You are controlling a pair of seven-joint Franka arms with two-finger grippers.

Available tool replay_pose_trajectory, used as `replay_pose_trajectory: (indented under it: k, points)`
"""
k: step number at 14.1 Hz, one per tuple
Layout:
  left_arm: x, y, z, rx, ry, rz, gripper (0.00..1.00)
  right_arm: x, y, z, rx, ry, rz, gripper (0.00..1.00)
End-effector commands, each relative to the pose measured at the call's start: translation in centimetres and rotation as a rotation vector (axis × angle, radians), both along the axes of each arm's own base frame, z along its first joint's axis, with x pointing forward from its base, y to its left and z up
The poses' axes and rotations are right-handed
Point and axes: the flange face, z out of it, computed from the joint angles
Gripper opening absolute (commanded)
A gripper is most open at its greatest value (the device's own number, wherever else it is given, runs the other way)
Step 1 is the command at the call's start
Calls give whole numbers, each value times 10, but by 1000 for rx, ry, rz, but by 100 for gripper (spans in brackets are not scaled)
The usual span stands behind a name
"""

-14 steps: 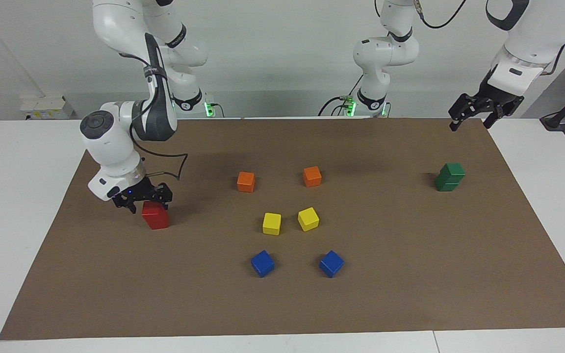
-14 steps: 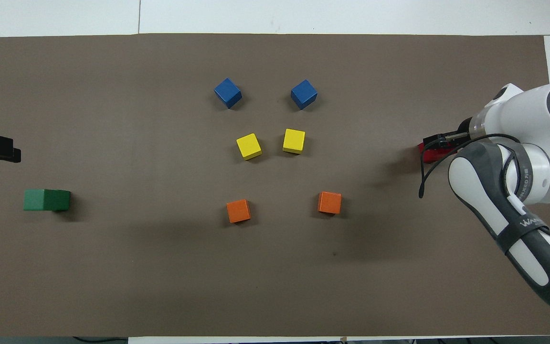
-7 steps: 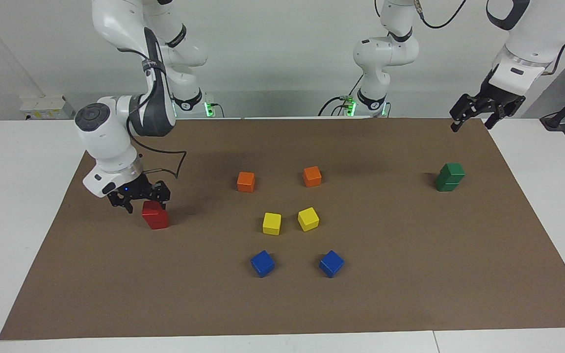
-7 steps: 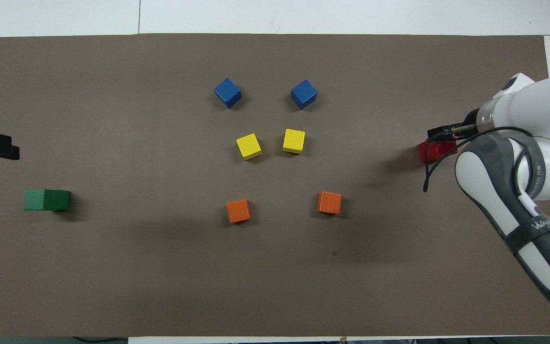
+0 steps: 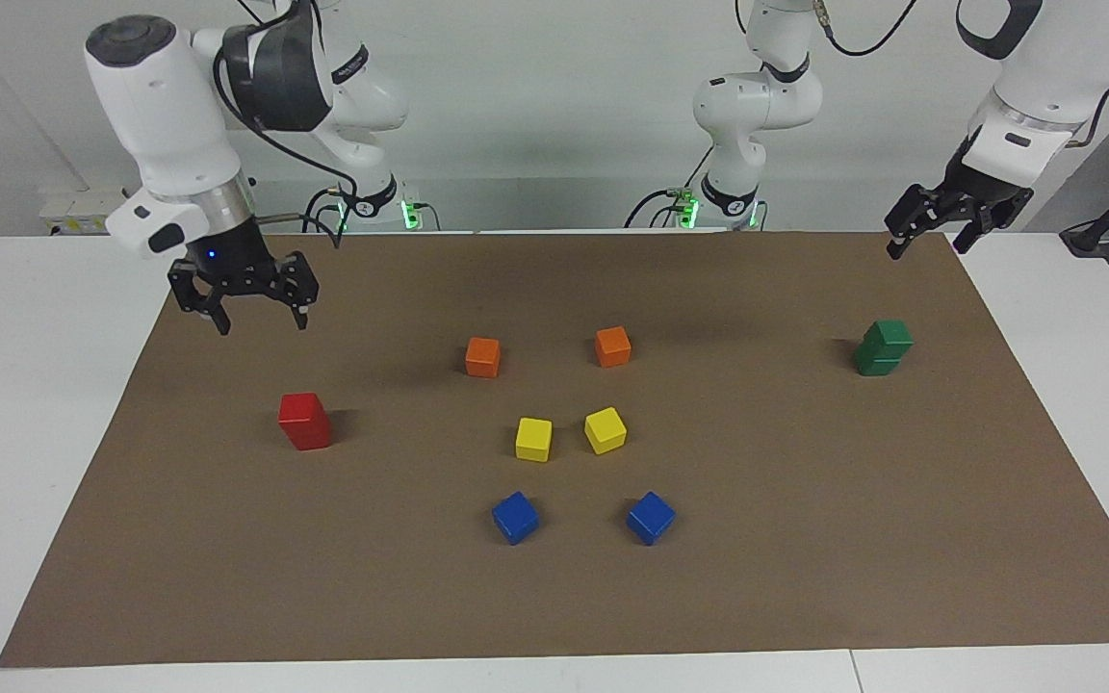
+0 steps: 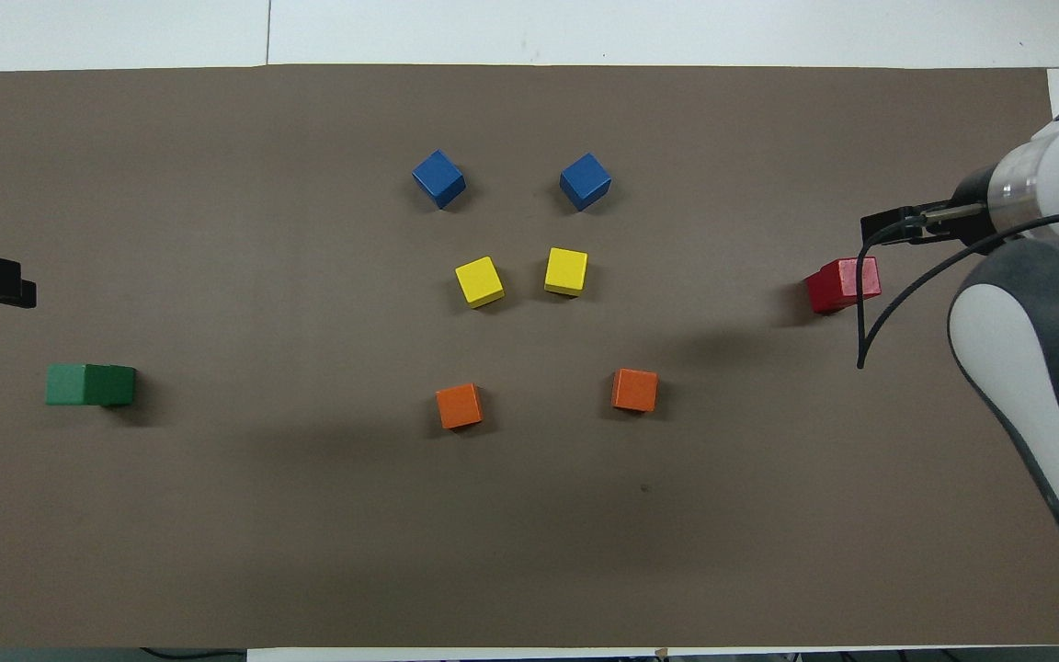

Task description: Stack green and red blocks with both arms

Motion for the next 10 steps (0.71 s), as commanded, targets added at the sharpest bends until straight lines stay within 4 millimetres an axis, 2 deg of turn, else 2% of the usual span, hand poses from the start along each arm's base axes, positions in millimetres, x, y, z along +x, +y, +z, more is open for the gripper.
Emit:
replay_pose_trajectory:
  k: [1, 3, 10]
  points:
    - [-7, 2, 1, 14, -16, -6, 100, -1, -15, 35, 16, 48, -34, 100]
    - [-7, 2, 1, 14, -15, -6, 100, 7, -21, 43, 10, 61, -37, 100]
    - [-7, 2, 1, 14, -13, -6, 100, 1, -29, 40, 18, 119, -62, 100]
